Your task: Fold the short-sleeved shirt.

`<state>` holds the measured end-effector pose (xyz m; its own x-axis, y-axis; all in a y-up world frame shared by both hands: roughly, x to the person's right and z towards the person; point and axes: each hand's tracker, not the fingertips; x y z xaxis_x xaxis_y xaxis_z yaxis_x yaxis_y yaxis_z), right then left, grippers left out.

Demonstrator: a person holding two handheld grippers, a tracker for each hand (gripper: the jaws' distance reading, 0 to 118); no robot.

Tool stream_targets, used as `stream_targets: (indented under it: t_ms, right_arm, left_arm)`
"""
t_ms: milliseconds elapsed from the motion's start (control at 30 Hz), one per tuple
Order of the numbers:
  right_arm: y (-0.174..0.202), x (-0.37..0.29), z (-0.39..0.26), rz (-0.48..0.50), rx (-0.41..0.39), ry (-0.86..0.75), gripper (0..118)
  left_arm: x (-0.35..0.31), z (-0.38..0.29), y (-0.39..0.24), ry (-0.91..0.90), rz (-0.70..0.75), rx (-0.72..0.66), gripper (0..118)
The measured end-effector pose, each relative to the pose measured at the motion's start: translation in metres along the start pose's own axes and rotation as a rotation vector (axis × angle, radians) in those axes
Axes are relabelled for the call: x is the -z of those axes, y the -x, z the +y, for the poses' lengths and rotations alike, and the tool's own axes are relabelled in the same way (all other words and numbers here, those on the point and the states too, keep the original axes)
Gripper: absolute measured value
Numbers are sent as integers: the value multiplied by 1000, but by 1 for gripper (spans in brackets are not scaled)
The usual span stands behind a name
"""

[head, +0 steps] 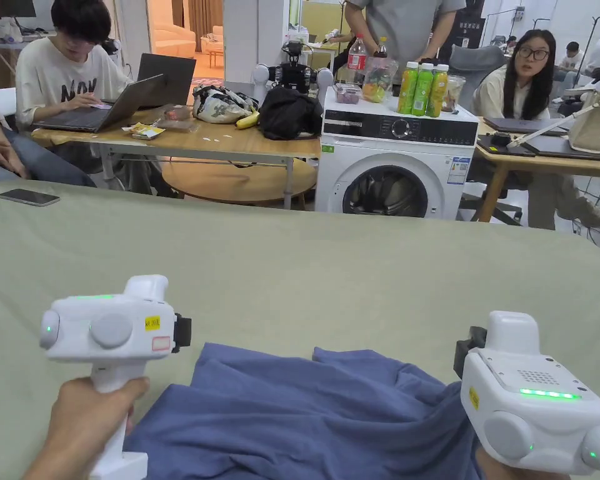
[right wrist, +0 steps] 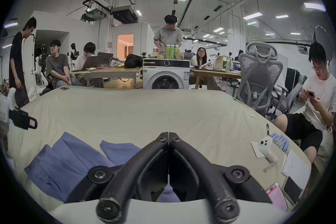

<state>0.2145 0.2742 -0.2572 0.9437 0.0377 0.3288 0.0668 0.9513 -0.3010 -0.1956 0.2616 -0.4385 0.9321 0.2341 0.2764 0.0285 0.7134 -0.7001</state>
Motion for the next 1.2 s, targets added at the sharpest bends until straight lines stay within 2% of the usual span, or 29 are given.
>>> stream_targets:
  t_ms: [167, 200, 233, 300, 367, 467, 533, 600, 633, 667, 700, 733, 767, 833, 933, 1000, 1033, 1067, 1133, 1200]
  right_arm:
    - [-3, 7, 2, 0, -13, 17, 0]
    - [-4, 9, 2, -3, -14, 19, 0]
    - [-6, 10, 2, -4, -15, 21, 0]
    - [-9, 11, 2, -12, -22, 31, 0]
    - [-14, 12, 0, -22, -29, 37, 0]
    - [-23, 13, -1, -34, -35, 57, 0]
    - [-30, 14, -1, -40, -37, 71, 0]
    - [-38, 18, 0, -48, -39, 86, 0]
    - [-42, 21, 1, -51, -36, 97, 0]
    - [-45, 25, 3, -49, -29, 115, 0]
    - [-49, 29, 6, -46, -19, 137, 0]
    - [-52, 35, 9, -37, -10, 161, 0]
    - [-55, 41, 11, -23, -3, 198, 0]
    - [-60, 58, 17, 19, 8, 260, 0]
    - [-63, 87, 20, 90, 13, 379, 2]
    - [-59, 109, 14, 125, -2, 478, 30]
    - [-56, 119, 8, 128, -33, 530, 53]
    - [-53, 128, 1, 137, -56, 562, 63]
    - [-49, 148, -14, 134, -83, 668, 64]
    - [-47, 163, -30, 158, -63, 746, 64]
  left_arm:
    - [61, 34, 16, 130, -32, -10, 0]
    - [68, 34, 10, 158, -44, -17, 11]
    - [81, 33, 9, 198, -68, -38, 31]
    - [106, 33, 6, 231, -65, -46, 52]
    - [131, 28, 2, 306, -19, -48, 65]
    - [161, 11, -6, 390, 29, -13, 67]
    - [149, 2, -22, 279, 102, 88, 67]
    - [146, -2, -33, 280, 113, 151, 65]
    - [141, -3, -37, 257, 101, 196, 54]
    - [137, -4, -39, 255, 81, 215, 35]
    - [131, -4, -38, 243, 107, 206, 5]
    - [120, -3, -34, 229, 59, 177, 0]
    - [112, -3, -32, 216, 12, 153, 0]
    - [91, -1, -29, 143, 33, 152, 0]
    - [63, 1, -22, 97, -11, 118, 0]
    - [45, 0, -20, 63, -6, 127, 0]
    - [39, -1, -19, 63, -4, 136, 0]
    - [34, -3, -18, 62, -2, 136, 0]
    - [25, -8, -16, 57, -4, 124, 0]
    - [22, -13, -14, 57, 3, 114, 0]
